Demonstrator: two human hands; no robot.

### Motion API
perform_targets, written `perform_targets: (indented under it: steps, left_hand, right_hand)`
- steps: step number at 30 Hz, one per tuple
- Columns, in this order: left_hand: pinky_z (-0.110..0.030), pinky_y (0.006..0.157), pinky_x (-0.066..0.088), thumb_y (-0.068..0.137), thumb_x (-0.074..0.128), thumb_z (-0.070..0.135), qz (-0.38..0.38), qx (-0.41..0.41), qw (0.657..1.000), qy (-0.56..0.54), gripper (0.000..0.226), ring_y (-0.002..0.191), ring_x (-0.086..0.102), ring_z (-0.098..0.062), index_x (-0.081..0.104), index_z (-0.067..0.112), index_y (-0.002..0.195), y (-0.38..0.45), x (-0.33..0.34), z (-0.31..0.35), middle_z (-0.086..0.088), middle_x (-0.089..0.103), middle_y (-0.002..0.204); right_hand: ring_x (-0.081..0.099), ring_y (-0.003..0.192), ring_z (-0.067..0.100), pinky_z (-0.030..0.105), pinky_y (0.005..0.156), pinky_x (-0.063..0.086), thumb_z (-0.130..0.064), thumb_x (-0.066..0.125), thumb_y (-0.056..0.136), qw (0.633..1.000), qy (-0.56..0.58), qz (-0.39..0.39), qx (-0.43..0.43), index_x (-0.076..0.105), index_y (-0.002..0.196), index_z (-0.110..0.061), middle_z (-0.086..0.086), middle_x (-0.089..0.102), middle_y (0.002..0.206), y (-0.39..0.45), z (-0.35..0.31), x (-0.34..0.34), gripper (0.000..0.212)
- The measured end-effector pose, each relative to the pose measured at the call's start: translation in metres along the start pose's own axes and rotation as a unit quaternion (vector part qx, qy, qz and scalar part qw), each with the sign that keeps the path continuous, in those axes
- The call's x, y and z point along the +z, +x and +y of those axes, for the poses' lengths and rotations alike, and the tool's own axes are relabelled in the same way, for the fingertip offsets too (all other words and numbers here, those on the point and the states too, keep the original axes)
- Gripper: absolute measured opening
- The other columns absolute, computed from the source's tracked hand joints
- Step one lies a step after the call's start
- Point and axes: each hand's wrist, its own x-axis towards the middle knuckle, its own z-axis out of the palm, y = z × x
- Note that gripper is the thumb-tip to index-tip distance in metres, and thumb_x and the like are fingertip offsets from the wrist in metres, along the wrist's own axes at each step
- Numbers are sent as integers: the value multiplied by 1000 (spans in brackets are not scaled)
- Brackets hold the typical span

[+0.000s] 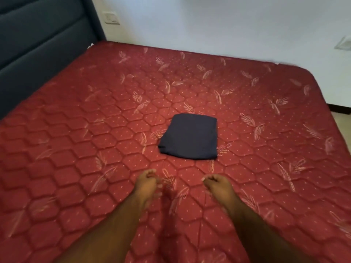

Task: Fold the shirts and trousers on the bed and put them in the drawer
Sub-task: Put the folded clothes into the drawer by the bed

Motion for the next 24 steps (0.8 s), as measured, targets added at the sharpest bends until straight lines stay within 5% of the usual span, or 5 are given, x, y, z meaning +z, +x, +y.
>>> perform_targets:
  steps: [6,11,14,19,24]
  left_hand:
    - [-34,56,50,94,60,12,-40,-68,995,-60,18,70,57,-20,50,18,108,138,53,-14,-8,58,90]
    - [-43,68,53,92,65,36,-50,-76,991,-93,80,91,59,-30,11,30,151,216,79,-11,-15,47,127]
    - [-36,59,52,89,70,22,45,-29,977,-205,96,76,61,-25,-2,36,151,241,99,-14,-10,49,123]
    - [-23,45,52,84,58,-8,156,65,940,-297,61,74,60,-12,40,21,134,228,108,-28,-2,59,115]
    - [-24,50,55,83,57,-16,174,79,947,-257,64,87,63,-18,45,28,128,137,41,-118,-2,64,112]
  right_hand:
    - [54,76,19,33,76,49,-8,57,94,977,198,39,70,51,101,-22,2,57,92,144,42,17,17]
    - [57,98,32,52,87,53,-23,61,94,970,219,81,60,29,142,-29,4,48,125,227,45,11,58]
    - [59,77,23,37,65,58,-18,63,93,973,202,104,45,45,129,-18,5,54,111,246,51,12,41]
    - [55,52,13,25,47,54,-6,59,92,956,258,123,68,50,87,-19,5,57,81,218,65,8,16]
    - [62,72,26,30,54,54,6,60,83,951,255,141,100,59,85,-11,7,67,78,116,141,5,17]
